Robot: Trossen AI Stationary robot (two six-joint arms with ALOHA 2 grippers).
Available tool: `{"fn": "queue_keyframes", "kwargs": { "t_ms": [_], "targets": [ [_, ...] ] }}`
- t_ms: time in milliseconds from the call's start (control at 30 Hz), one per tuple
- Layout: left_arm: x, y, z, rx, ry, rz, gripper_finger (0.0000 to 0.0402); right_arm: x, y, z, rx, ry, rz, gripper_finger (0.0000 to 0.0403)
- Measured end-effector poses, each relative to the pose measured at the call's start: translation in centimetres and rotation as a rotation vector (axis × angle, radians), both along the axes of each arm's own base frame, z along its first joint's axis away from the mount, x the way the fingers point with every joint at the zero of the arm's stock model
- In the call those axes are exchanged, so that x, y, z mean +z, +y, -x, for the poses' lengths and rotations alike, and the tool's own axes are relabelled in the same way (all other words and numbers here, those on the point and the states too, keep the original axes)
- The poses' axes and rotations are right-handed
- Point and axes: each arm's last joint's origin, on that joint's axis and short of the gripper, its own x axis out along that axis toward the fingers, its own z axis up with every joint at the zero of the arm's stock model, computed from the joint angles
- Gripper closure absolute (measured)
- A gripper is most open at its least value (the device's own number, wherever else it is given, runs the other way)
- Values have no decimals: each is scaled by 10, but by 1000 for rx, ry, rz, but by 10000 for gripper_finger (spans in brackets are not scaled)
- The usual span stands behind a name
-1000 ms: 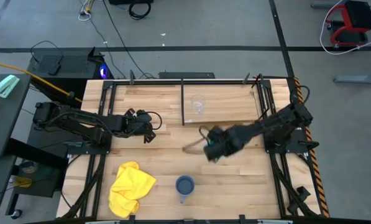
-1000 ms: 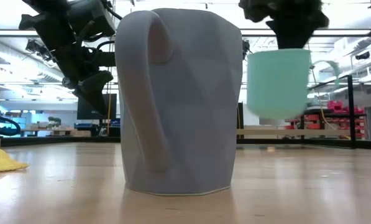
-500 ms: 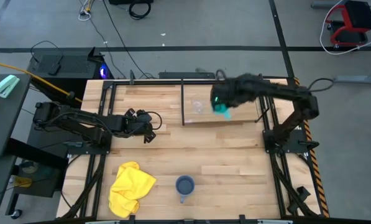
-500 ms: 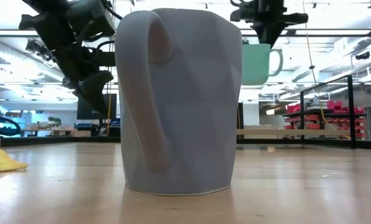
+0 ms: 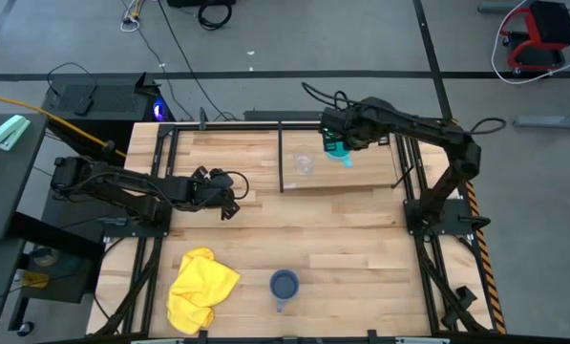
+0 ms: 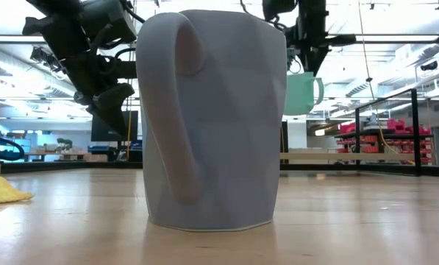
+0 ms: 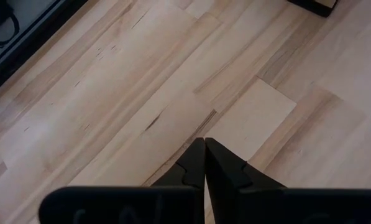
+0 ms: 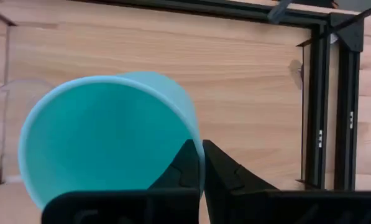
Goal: Stack small to large cups/mugs on shelf
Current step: Put the light blue mug on the shelf
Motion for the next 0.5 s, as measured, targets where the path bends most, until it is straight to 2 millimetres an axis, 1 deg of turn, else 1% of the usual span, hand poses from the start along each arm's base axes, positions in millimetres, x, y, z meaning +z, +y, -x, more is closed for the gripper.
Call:
{"fn": "queue_keyframes", "kwargs": {
  "t_ms": [133,300,500],
  "targets": [
    [0,0,0,1,-1,1,387,-14,-5,3,-71,2,-75,399],
    [0,0,0,1,-1,1,380,-42,-13,7,-96,18,-185,399],
    [0,0,0,0,-1,0,384,-71,-29,0,-55,-105,-211,399]
  ]
}}
